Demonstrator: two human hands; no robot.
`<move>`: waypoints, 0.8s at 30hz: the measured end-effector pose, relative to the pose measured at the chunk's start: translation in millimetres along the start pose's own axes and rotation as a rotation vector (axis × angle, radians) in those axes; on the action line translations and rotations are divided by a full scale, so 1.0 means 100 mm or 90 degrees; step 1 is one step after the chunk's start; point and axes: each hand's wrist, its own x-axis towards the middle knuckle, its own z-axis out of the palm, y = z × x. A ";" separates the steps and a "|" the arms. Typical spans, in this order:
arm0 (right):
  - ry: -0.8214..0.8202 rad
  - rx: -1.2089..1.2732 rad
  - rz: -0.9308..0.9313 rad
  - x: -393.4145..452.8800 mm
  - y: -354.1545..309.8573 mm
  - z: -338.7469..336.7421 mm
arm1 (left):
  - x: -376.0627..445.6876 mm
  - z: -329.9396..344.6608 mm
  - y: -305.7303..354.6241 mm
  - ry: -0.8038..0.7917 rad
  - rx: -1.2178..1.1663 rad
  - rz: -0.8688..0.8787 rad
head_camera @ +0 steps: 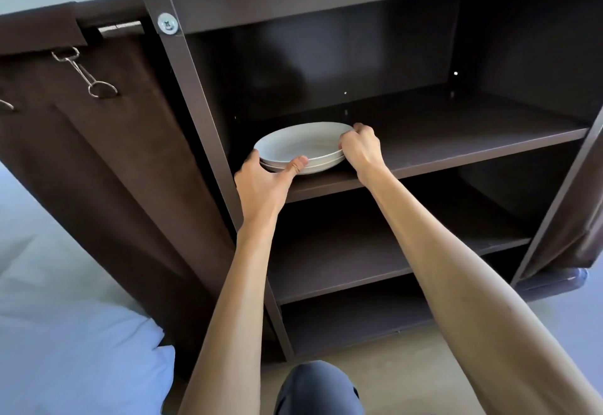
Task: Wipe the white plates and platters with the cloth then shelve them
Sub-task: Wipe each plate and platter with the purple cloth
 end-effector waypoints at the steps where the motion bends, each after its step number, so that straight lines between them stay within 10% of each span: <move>1: 0.001 -0.017 -0.003 0.00 0.00 0.01 | 0.01 0.00 0.00 -0.004 0.003 -0.001; 9: 0.040 -0.066 -0.041 -0.05 0.00 0.06 | 0.04 0.01 -0.01 -0.056 0.006 -0.012; 15: 0.145 -0.008 -0.137 -0.31 -0.03 -0.07 | -0.23 0.21 0.21 0.118 -0.023 0.198; 24: 0.384 0.011 -0.216 -0.84 0.19 -1.63 | -1.05 1.24 1.01 0.030 -0.289 0.348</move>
